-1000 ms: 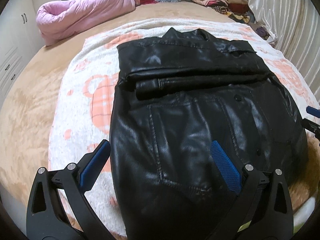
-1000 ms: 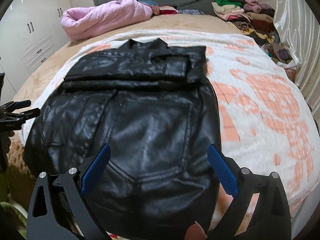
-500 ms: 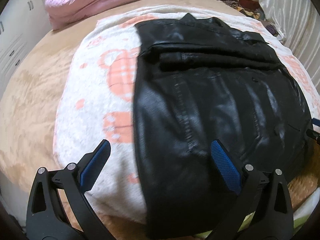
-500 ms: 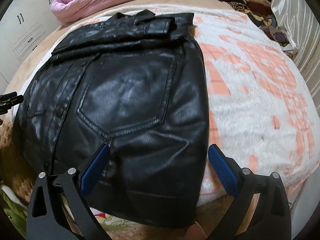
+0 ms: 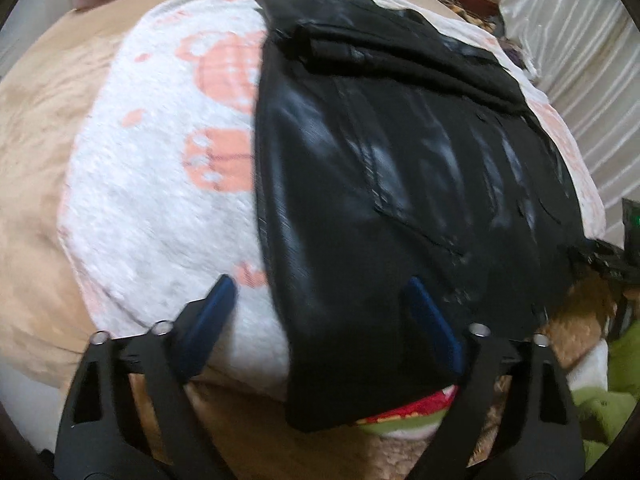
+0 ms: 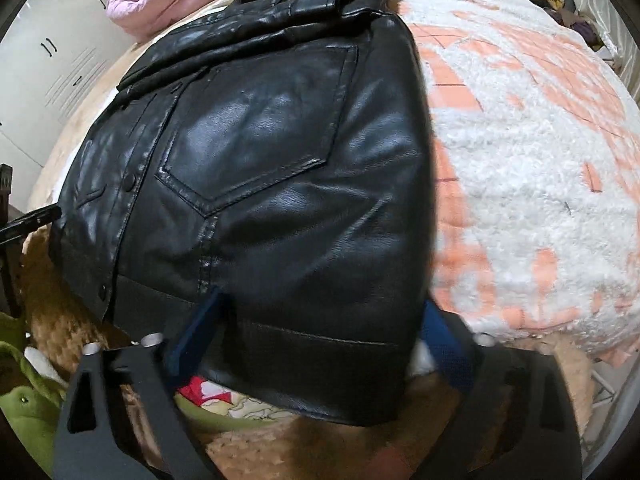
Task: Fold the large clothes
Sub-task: 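Close both tools on the jacket side edge, then lift the held side edge and fold it over the jacket middle with both tools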
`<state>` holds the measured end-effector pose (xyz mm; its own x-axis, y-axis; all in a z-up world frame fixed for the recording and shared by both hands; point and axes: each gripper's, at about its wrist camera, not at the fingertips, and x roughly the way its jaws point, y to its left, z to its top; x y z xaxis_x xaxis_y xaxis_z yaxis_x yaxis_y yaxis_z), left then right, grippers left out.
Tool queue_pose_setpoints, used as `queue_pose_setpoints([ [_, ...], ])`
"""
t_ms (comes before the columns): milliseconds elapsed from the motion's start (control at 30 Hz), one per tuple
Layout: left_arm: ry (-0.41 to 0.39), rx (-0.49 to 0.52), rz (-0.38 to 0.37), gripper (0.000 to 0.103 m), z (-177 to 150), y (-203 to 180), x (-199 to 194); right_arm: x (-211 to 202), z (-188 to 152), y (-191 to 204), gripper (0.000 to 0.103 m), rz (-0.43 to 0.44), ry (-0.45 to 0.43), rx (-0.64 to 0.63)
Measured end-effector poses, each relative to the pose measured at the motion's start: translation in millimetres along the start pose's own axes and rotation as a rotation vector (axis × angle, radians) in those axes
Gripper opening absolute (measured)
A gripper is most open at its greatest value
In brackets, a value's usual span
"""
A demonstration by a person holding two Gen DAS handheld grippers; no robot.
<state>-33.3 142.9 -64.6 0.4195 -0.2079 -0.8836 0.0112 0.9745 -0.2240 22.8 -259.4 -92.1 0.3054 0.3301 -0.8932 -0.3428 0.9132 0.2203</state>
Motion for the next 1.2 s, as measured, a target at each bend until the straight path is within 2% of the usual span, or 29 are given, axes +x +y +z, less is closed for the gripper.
queue_pose_setpoints([
  [33,0.006,0.014,-0.004,0.075,-2,-3,1,-3,-2,-2,0.071,0.004,-0.004,-0.012],
  [100,0.020,0.028,-0.007,0.075,-6,-5,6,-8,-4,-5,0.045,-0.001,-0.012,-0.017],
  [167,0.033,0.037,-0.004,0.075,-6,-7,9,-19,-6,-10,0.024,0.033,-0.037,-0.013],
  [200,0.036,0.044,-0.001,0.075,-6,-8,11,-26,-6,-12,0.018,0.064,-0.051,-0.006],
  [300,0.040,0.041,0.003,0.075,-5,-8,13,-42,-3,-12,0.012,0.125,-0.099,-0.004],
  [367,0.040,0.031,0.005,0.071,-4,-6,14,-56,4,-13,0.011,0.203,-0.159,0.021],
  [400,0.037,0.028,0.007,0.064,-4,-6,14,-63,7,-14,0.011,0.239,-0.190,0.032],
  [433,0.035,0.030,0.001,0.051,-2,-7,15,-67,11,-13,0.011,0.261,-0.210,0.038],
  [467,0.031,0.031,-0.004,0.046,-1,-8,13,-75,16,-13,0.011,0.288,-0.245,0.044],
  [600,0.018,0.040,0.001,0.024,3,-11,4,-95,35,-8,0.010,0.317,-0.337,0.044],
  [733,-0.011,0.016,-0.033,0.009,10,-8,-8,-110,61,0,0.010,0.320,-0.414,0.029],
  [867,-0.077,-0.022,-0.106,0.007,26,-3,-31,-114,81,1,0.010,0.334,-0.457,0.047],
  [1200,-0.232,-0.113,-0.176,0.007,90,2,-57,-120,126,-15,0.010,0.353,-0.535,0.135],
])
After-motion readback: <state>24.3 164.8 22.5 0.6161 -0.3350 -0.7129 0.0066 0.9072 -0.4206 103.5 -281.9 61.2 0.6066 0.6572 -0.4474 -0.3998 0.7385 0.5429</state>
